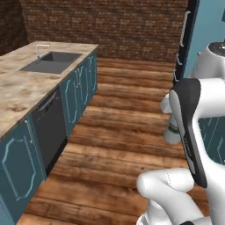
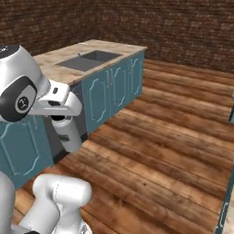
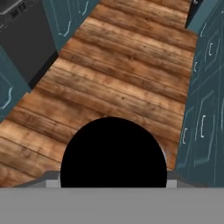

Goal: Move the drinks to the dining counter.

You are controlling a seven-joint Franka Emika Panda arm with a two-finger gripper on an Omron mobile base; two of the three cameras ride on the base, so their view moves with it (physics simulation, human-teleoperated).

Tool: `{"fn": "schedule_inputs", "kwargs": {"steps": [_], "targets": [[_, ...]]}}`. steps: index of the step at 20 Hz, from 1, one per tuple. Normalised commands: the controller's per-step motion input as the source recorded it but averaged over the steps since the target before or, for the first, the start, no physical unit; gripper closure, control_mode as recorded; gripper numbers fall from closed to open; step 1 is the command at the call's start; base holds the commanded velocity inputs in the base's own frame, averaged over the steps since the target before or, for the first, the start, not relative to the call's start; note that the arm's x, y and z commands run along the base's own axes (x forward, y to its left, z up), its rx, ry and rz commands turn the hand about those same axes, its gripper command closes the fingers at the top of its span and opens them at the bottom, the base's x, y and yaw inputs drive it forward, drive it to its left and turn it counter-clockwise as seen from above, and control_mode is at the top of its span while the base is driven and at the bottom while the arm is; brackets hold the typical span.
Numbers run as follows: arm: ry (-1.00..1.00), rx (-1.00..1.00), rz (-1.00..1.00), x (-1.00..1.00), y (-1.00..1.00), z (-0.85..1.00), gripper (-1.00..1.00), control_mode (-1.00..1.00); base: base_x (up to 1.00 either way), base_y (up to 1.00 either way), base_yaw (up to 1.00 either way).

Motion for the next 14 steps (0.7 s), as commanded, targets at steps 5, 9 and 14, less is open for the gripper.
{"fn": "schedule_inputs", "kwargs": {"steps": [5,9,14], "targets": [[0.0,0.0,0.0,0.0,0.0,0.0,1.0,1.0,0.2,0.35,0.49],[0.0,0.0,0.0,0.0,0.0,0.0,1.0,1.0,0.48,0.44,0.35],[0.0,0.0,0.0,0.0,0.0,0.0,1.0,1.0,0.72,0.28,0.18]]}}
